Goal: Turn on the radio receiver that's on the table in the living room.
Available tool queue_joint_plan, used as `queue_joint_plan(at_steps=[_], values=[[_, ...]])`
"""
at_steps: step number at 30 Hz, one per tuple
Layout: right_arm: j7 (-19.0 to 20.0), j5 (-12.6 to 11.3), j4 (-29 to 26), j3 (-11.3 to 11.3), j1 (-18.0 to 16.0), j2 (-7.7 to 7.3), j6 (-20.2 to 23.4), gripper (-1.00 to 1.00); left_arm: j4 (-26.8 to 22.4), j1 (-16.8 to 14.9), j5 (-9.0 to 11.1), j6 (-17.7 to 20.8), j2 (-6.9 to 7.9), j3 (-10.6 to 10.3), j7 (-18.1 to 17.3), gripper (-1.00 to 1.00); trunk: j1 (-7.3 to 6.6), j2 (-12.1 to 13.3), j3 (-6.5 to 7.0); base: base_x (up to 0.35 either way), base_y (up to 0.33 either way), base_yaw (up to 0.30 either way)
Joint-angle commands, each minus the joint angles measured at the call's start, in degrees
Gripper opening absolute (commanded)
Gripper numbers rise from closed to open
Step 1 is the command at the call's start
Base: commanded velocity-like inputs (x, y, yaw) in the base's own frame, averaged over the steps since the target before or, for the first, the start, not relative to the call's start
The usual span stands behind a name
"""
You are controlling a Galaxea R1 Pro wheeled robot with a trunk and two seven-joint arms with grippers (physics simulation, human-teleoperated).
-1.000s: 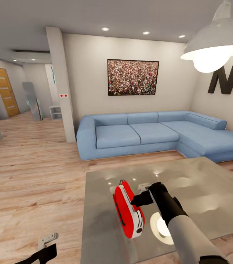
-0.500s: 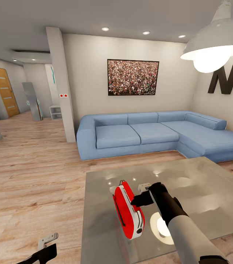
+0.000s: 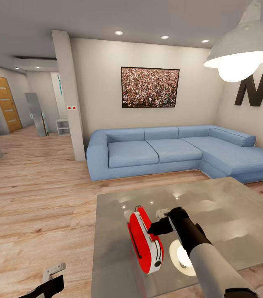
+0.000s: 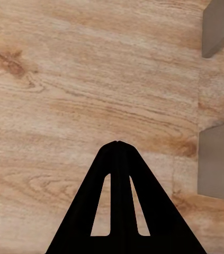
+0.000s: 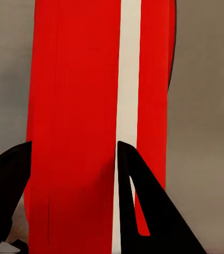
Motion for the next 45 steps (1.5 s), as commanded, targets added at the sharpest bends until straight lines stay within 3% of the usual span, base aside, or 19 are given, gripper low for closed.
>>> queue_joint_plan(at_steps=[1, 14, 23, 29, 45], values=[[0.05, -0.44, 0.21, -0.03, -0.03, 0.01, 0.05, -1.0, -0.02, 0.0, 0.03, 0.0, -0.03, 0.0, 0.01, -1.0, 0.0, 0.0, 0.01, 0.0, 0.0, 0.0], [-0.43, -0.38, 0.74, 0.06, -0.03, 0.02, 1.39, -1.0, -0.06, 0.0, 0.1, -0.14, 0.09, 0.0, 0.2, -1.0, 0.0, 0.0, 0.01, 0.0, 0.0, 0.0], [-0.6, -0.22, 0.77, 0.06, -0.03, 0.02, 1.39, -1.0, -0.06, 0.0, 0.16, -0.22, 0.09, 0.0, 0.2, -1.0, 1.98, -3.61, -1.61, 0.0, 0.0, 0.0], [-0.79, -0.03, 4.07, 0.06, -0.01, -0.06, 0.68, -1.0, -0.06, 0.0, 0.18, -0.15, 0.09, 0.01, 0.2, -1.0, 1.98, -3.61, -1.61, 0.0, 0.0, 0.0], [-0.81, -0.12, 5.07, 0.06, -0.02, -0.07, -2.27, -1.0, -0.06, 0.0, 0.18, -0.14, 0.09, 0.03, 0.2, -1.0, 2.63, -4.82, -2.15, 0.0, 0.0, 0.0]])
